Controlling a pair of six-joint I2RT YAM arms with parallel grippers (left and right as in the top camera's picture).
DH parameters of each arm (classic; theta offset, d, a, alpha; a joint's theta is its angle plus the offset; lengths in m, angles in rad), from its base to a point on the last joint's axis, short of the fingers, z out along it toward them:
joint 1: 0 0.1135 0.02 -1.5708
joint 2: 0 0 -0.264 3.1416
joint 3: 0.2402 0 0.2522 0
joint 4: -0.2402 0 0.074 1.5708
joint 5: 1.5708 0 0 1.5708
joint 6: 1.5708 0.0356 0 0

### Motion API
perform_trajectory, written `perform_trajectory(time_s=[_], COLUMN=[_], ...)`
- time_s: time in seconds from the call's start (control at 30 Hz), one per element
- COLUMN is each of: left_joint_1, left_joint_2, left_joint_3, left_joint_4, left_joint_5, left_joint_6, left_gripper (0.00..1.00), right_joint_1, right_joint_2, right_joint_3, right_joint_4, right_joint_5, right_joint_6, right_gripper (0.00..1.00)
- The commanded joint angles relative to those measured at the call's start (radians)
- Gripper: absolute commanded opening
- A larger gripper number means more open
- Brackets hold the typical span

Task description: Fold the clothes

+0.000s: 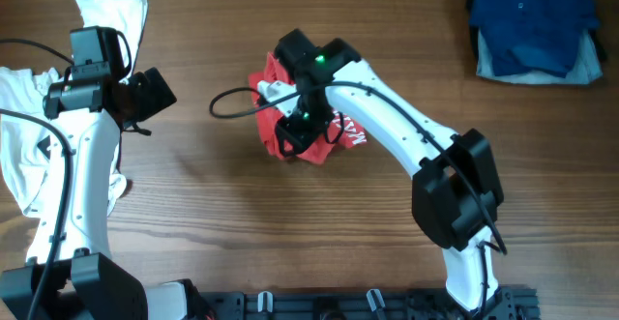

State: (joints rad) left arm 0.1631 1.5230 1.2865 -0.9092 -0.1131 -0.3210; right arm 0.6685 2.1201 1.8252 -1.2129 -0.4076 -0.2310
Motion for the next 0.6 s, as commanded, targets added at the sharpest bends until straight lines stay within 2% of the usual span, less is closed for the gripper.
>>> perform_trajectory(time_s=[0.0, 0.07, 0.17, 0.3, 0.37, 0.57], left_joint_1=[0.003, 0.003, 0.003, 0.003, 0.003, 0.003], left_joint_2=[-0.002, -0.002, -0.002, -0.002, -0.002, -0.002], left_joint_3=[-0.011, -0.011, -0.011, -0.011, -0.011, -0.011], left_joint_4=[0.002, 0.002, 0.002, 0.002, 0.002, 0.002], left_joint_5=[0.012, 0.012, 0.012, 0.012, 0.012, 0.012], left_joint_6=[-0.002, -0.002, -0.001, -0.002, -0.002, -0.002], left_gripper=[1.0, 1.0, 1.0, 1.0, 1.0, 1.0], right_joint_1=[-0.004, -0.02, -0.054, -0.098, -0.107, -0.114], right_joint_2=[-0.03, -0.03, -0.03, -0.027, -0.013, 0.098], right_joint_3=[0.008, 0.035, 0.087, 0.098, 0.096, 0.095], right_joint_4=[0.024, 0.05, 0.101, 0.256, 0.311, 0.463], right_joint_5=[-0.021, -0.013, 0.048, 0.194, 0.211, 0.293], right_joint_6=[-0.03, -0.018, 0.047, 0.072, 0.064, 0.048], right_gripper=[0.39, 0.39, 0.46, 0.66, 0.7, 0.7])
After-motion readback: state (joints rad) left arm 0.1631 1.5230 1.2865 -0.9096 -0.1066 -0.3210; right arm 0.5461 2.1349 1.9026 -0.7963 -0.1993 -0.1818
